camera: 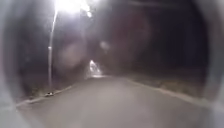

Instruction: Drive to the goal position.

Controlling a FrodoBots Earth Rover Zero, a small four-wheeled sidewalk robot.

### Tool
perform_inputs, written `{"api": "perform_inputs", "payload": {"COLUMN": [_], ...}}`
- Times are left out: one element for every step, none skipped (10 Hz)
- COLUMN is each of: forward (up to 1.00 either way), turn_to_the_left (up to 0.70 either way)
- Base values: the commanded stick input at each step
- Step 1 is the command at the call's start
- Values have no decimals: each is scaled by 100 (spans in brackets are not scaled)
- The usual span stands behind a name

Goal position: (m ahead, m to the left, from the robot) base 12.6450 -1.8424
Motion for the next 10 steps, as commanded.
{"api": "perform_inputs", "payload": {"forward": [100, 100, 100, 100, 100, 100, 100, 100, 100, 100], "turn_to_the_left": [0, 0, 0, 0, 0, 2, 2, 1, 0, 1]}}
